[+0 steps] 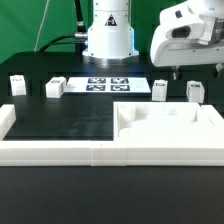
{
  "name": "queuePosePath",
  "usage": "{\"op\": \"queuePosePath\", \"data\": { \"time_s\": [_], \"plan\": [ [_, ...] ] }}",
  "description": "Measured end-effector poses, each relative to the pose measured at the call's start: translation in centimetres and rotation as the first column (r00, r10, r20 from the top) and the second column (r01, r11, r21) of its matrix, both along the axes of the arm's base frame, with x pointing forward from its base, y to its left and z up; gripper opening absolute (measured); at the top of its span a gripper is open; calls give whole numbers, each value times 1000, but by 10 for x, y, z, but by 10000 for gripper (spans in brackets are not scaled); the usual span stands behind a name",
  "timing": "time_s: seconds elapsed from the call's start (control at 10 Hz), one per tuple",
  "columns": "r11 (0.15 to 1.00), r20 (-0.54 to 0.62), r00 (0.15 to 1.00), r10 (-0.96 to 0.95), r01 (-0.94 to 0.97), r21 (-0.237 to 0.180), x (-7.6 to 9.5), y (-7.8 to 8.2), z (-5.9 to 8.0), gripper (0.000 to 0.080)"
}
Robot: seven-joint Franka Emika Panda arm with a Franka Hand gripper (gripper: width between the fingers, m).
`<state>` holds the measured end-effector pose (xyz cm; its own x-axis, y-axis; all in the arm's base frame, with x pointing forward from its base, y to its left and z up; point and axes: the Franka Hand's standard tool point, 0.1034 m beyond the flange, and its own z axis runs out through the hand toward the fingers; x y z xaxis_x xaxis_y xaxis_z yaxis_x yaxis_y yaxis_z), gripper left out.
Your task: Assemble one leg
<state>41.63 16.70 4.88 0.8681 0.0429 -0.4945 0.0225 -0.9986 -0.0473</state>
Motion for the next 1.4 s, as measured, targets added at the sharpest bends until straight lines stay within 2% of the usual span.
{"op": "queuePosePath", "data": {
  "time_s": [0.1,0.2,0.3,0.5,0.9,1.3,1.4],
  "plan": [
    [1000,-126,992,9,-11,-12,-5,-1,-1,648],
    [1000,-168,986,7,-10,-13,-2,0,-7,648],
    [1000,-266,964,11,-19,-25,-11,-2,-10,648],
    [999,-353,936,12,-25,-31,-13,1,-21,648],
    [999,-356,934,-7,-13,-51,-19,4,-36,648],
    [999,-364,931,-3,-16,-50,-23,4,-40,648],
    [999,-363,932,-3,-16,-50,-22,4,-40,531]
  ]
}}
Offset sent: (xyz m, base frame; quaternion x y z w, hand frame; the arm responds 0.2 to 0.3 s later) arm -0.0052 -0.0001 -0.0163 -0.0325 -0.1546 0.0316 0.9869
